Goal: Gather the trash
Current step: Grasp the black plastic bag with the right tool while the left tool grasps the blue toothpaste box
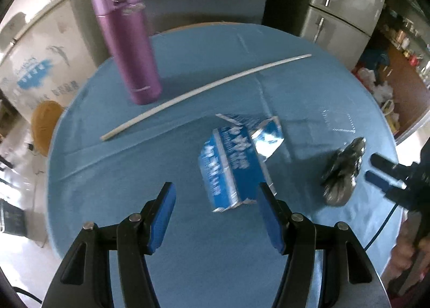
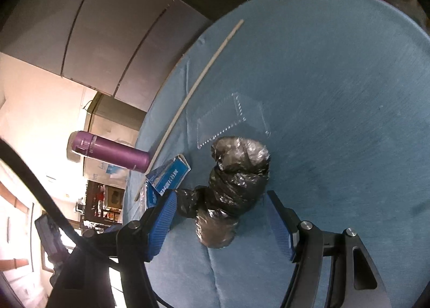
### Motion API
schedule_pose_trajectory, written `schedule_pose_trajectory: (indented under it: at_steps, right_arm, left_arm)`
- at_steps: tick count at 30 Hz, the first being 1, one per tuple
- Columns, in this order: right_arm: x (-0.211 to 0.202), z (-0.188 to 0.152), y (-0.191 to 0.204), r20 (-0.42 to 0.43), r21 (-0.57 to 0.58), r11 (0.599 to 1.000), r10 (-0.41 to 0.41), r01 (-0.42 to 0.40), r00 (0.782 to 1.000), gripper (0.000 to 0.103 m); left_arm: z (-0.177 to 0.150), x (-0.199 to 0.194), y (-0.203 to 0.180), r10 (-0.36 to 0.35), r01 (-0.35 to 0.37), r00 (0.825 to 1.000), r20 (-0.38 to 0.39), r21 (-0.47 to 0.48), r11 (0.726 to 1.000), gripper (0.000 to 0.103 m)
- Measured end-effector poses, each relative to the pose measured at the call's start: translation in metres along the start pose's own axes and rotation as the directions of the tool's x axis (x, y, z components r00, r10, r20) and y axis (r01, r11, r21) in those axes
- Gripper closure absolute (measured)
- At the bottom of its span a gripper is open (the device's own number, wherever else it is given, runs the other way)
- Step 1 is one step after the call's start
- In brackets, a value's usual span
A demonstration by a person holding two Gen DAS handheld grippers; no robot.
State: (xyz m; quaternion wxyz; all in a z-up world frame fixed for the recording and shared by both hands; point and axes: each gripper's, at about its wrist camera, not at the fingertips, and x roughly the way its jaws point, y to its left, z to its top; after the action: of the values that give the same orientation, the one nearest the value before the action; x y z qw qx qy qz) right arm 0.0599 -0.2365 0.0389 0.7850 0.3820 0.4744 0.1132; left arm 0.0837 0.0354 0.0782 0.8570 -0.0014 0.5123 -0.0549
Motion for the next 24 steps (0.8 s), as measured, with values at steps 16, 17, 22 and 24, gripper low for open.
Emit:
schedule_pose_trajectory:
  at_steps: [16,17,22,24]
  right_arm:
    - [0.057,-0.009,0.024,-0.044,-0.035,0.992,-0.127,0.125,0.991,0.054]
    - [0.058,-0.010,0.023,-0.042,-0.038,0.991,-0.126,0.125,0.991,0.055]
    - [0.051,-0.018,0.027,-0.015,-0.067,0.991,-0.116,0.115,0.993,0.060]
    - [0.047,-0.023,0.029,-0.013,-0.082,0.991,-0.109,0.108,0.994,0.061]
  left_arm:
    - [0.002,0.068,-0.004,-0.062,0.056,0.995,-0.084,-0.068,0.996,0.040]
    - [0.001,0.068,-0.001,-0.065,0.059,0.995,-0.082,-0.076,0.995,0.043]
    - [-0.007,0.061,0.019,-0.070,0.062,0.995,-0.065,-0.120,0.991,0.060]
    - [-0.013,0.056,0.024,-0.065,0.057,0.996,-0.054,-0.128,0.990,0.061]
